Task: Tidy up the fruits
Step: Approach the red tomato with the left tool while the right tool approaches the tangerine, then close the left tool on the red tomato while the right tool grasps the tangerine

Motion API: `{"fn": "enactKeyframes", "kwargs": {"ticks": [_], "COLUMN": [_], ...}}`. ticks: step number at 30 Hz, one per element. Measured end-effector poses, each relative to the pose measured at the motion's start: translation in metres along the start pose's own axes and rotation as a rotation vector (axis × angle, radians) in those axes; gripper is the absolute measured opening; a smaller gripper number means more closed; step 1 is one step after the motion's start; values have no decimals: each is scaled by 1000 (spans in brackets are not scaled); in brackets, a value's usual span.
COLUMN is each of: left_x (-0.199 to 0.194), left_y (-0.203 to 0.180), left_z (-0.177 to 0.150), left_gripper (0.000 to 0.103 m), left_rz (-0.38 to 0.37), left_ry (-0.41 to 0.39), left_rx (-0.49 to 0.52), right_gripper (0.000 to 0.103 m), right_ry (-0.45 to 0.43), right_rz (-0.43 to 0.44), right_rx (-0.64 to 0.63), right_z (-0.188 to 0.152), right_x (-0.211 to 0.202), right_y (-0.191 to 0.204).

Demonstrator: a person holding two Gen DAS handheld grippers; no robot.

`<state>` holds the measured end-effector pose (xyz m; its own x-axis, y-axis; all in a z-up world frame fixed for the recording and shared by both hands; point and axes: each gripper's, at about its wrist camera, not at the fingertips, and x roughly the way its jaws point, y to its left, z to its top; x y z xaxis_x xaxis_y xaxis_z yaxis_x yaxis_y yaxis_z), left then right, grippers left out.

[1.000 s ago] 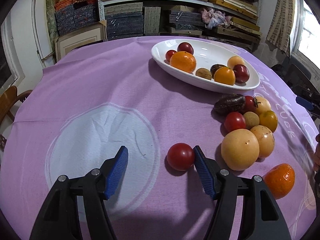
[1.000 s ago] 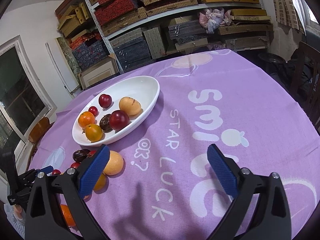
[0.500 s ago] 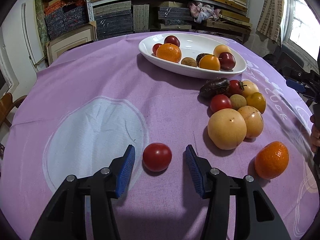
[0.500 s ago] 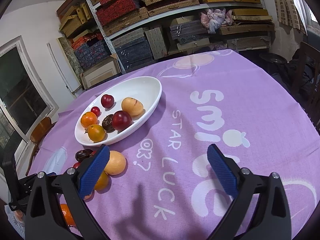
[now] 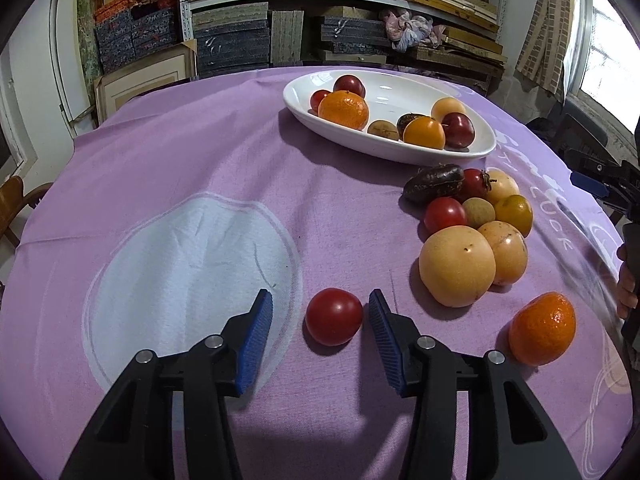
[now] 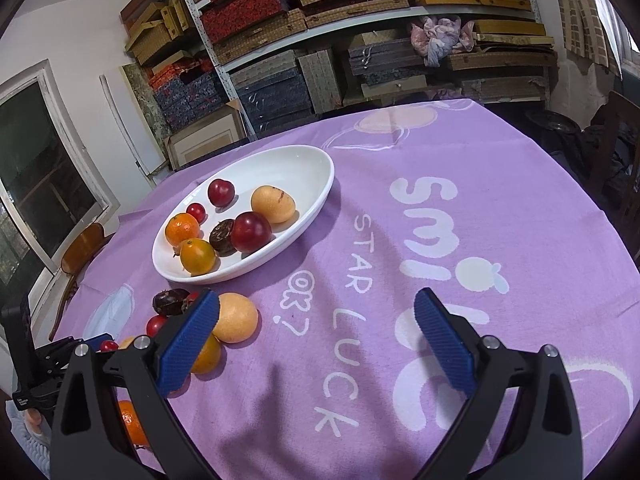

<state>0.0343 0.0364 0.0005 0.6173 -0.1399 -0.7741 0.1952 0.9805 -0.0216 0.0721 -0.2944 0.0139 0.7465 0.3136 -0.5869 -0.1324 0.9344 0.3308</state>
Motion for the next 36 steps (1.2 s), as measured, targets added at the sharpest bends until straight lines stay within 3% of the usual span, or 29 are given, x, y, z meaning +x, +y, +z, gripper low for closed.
{"fn": "enactKeyframes", "kwargs": {"ticks": [3,7,10,12,17,19,20,28,31,36], "left_x": [0,-1,-1,-1,-2,-2,-1,-2,-1,-1], "left_y": [0,-2,-4,-4,3,5,5,5,5,4], "left_z": [0,0,0,0,2,2,2,1,0,0], "left_gripper": [38,33,26,26,26,26,26,26,26,26], "left_rz": [-4,-13,-18,-10,16,21,23,25,22,10], "left_ry": [-3,-4,-5,-6,-18,-18,-18,-16,-13,-14], "left_rx": [0,8,16,16,-13,-19,-19,-15,-15,-17], "right_gripper": [96,96,96,96,96,89,80,61,45,45], "right_ry": [6,17,42,57,103,154,180,298,322,329], "right_rz": [7,35,122,209,321,352,365,374,351,354], "right_rx": [-21,-71,-141,-231,-545,-625,-648,-666,-644,-601], "right_z": [-1,-3,-5,-9,-48,-65,-71,-95,-95,-94], "right_x": [-1,-4,-10,-17,-31,-28,-25,-8,0,0], "right_y": [4,16,32,50,111,128,134,152,151,149]}}
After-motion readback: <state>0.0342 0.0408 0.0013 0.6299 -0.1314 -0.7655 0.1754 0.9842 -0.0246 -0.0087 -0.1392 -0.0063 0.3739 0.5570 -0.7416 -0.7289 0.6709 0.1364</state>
